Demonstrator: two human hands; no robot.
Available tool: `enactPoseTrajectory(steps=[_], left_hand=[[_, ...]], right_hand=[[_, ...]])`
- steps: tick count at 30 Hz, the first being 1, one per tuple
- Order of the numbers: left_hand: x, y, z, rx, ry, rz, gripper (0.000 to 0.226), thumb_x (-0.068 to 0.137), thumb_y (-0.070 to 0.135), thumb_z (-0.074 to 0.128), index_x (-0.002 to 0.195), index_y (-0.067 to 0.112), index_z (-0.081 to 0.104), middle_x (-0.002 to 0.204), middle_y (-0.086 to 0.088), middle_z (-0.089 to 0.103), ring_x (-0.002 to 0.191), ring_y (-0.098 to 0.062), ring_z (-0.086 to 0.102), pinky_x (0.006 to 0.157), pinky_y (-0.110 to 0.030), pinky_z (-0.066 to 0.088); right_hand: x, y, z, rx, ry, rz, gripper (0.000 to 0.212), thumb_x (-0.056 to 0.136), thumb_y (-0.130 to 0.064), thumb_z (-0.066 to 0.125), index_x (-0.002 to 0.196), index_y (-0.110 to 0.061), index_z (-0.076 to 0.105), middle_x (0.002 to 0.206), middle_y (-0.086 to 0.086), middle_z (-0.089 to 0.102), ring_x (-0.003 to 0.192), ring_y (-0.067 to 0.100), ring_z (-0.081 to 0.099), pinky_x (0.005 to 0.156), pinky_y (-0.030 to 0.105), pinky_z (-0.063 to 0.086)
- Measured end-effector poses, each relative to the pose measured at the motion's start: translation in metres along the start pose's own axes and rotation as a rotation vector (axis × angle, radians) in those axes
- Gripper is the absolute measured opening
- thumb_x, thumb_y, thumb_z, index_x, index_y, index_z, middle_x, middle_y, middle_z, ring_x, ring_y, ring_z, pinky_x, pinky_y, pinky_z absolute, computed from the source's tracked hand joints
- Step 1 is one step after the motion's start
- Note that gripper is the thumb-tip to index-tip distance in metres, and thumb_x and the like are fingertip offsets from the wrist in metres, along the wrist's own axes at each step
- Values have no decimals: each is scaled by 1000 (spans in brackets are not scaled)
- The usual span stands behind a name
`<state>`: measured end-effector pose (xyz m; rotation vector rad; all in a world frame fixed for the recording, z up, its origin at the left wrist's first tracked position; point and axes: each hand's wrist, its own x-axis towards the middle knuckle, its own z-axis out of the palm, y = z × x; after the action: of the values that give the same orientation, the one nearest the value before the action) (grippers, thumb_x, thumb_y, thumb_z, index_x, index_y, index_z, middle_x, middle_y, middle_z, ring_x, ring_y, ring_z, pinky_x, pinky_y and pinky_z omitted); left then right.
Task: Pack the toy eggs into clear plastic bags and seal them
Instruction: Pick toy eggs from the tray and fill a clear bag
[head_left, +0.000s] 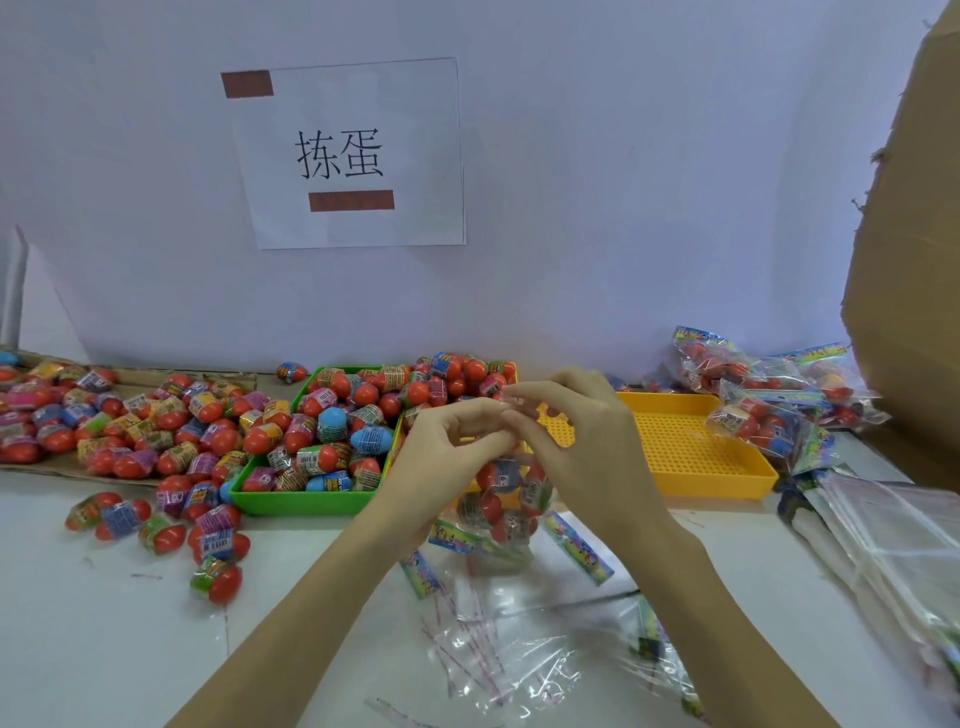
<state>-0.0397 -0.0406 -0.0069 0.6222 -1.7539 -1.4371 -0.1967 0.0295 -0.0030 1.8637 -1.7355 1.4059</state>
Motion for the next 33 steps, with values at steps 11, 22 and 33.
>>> enactPoseTrajectory(steps=[11,22,33], left_hand=[[2,-4,1,88,45,25,22,109,18,59,107,9,80,92,-6,82,88,-20,81,81,-21,60],[0,-8,3,446,91,160,28,111,21,53,101,15,78,80,7,81,77,-21,78,81,-50,62],[2,-3,-2,373,53,189,30,112,17,50,106,7,77,89,-3,74,86,-19,69,86,-39,57]], right_hand=[[2,-1,-3,47,-158,171,14,98,-30,73,108,-24,80,96,-8,66,88,10,52,75,10,36],[2,3,-6,178,-170,250,4,91,-26,81,89,-26,79,83,-16,71,83,5,59,69,11,41],[2,-1,-8,48,-82,82,8,94,-27,78,102,-26,79,95,-12,69,93,11,55,81,13,39]])
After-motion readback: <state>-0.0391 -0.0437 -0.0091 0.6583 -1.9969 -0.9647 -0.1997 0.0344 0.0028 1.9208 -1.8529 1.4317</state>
